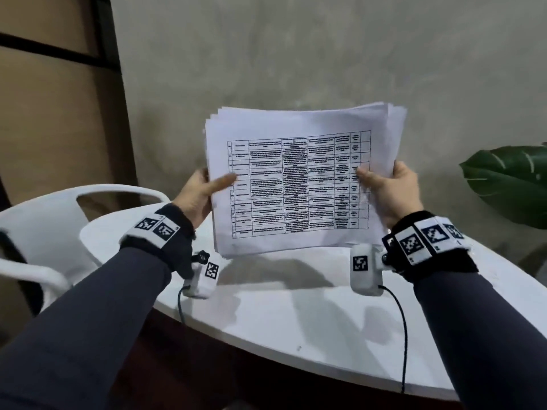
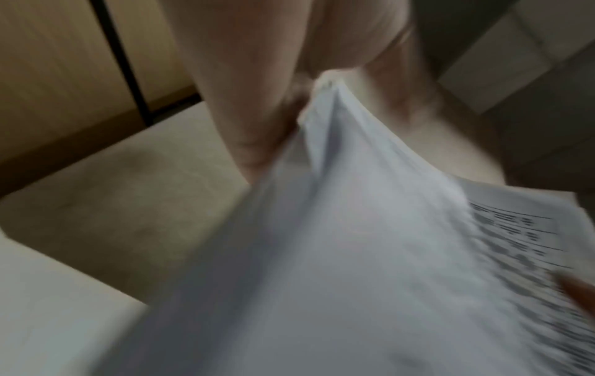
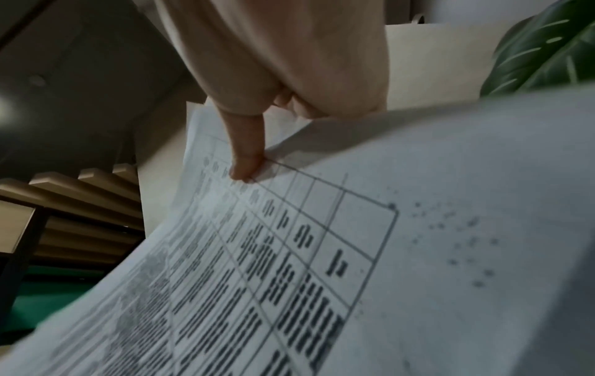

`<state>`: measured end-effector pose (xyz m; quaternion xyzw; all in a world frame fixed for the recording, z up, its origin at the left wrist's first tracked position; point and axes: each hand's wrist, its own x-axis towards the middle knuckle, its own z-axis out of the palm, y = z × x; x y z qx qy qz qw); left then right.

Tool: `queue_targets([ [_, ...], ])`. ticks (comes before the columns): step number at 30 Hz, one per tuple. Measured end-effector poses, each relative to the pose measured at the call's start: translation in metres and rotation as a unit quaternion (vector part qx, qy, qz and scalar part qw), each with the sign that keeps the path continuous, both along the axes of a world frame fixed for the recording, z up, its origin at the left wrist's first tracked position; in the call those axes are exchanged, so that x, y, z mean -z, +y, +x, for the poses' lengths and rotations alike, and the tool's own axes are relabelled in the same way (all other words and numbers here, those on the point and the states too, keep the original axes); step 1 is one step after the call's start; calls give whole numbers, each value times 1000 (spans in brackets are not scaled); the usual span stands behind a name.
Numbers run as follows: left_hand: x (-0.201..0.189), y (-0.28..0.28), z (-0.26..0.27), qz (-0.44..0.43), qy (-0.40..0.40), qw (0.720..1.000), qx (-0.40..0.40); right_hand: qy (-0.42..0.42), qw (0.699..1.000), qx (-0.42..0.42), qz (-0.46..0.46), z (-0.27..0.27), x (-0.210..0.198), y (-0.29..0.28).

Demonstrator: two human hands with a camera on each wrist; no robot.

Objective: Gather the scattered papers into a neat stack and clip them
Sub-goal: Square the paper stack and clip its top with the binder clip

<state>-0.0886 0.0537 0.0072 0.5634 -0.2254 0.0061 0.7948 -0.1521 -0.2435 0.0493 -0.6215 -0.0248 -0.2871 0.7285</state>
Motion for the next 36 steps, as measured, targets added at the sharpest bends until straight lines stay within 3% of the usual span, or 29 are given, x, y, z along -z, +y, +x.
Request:
queue_targets([
  [3,0,-8,3,-15,-17,994,-108,-21,999,-13,27,-2,14,6],
  [6,2,-11,0,-33,-47,988,-143,-39,998,-27,45,-6,26,9],
  [9,19,-7,-1,-28,-29,992,-119,-14,997,-61,32,-11,42,5],
  [14,46,-3,-9,33,34,993,-107,94,988,-93,-77,-10,67,4],
  [17,48,-6,-9,22,36,988,-150,88,991,-87,-54,-8,71,10],
  [25,20,-10,-15,-27,-49,982,-181,13,997,-62,40,-12,65,16],
  [31,58,5,-22,58,50,990,-116,86,992,-53,-74,-25,74,11],
  [33,61,1,-23,65,56,989,-117,70,995,-6,-65,-24,71,17],
  [34,57,-2,-24,71,52,987,-131,55,991,82,-89,-24,64,21],
  [36,41,-7,-27,89,31,983,-157,23,930,295,-220,-26,45,30],
])
